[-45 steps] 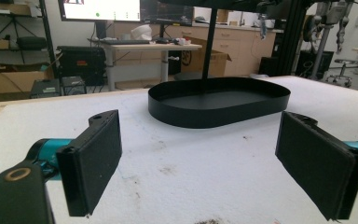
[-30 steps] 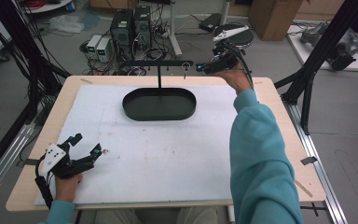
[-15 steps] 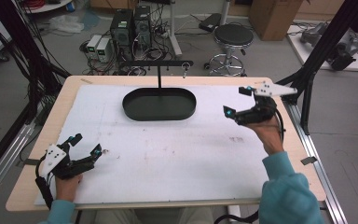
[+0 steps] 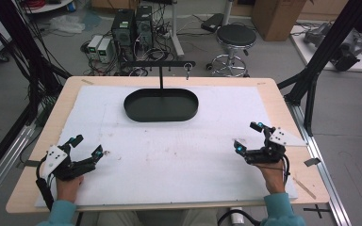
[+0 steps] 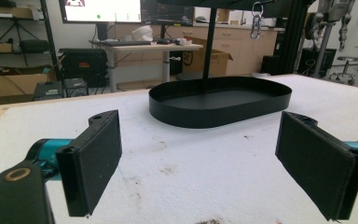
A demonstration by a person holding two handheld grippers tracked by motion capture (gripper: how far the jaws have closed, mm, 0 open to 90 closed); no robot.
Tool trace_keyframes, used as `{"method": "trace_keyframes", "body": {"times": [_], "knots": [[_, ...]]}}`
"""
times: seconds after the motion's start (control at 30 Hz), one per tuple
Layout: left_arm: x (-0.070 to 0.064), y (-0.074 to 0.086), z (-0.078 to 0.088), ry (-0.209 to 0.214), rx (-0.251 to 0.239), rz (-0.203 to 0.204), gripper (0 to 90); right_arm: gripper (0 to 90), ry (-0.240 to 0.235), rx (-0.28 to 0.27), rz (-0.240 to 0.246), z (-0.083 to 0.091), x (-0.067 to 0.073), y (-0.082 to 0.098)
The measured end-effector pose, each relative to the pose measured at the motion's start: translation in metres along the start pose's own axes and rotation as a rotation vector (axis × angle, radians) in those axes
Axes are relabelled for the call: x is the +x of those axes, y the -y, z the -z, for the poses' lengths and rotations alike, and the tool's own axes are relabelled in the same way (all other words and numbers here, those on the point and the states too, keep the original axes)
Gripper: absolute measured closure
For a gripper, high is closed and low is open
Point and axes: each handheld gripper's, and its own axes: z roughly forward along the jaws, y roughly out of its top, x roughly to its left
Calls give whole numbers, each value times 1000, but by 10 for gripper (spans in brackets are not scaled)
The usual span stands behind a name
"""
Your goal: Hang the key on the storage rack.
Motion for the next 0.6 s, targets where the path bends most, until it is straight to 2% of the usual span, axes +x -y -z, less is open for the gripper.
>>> {"method": "trace_keyframes", "body": {"times": [0.17,0.27,0.53,0.6], "knots": [[0,0,0,-1,0,-3,148,7,18,-13,-24,3,2,24],[0,0,0,-1,0,-4,149,7,23,-2,-32,1,3,35],[-1,0,0,-2,-1,-8,148,8,38,-21,-28,2,4,42],[-1,0,0,-1,1,-13,149,8,40,-14,-7,1,5,42]]}}
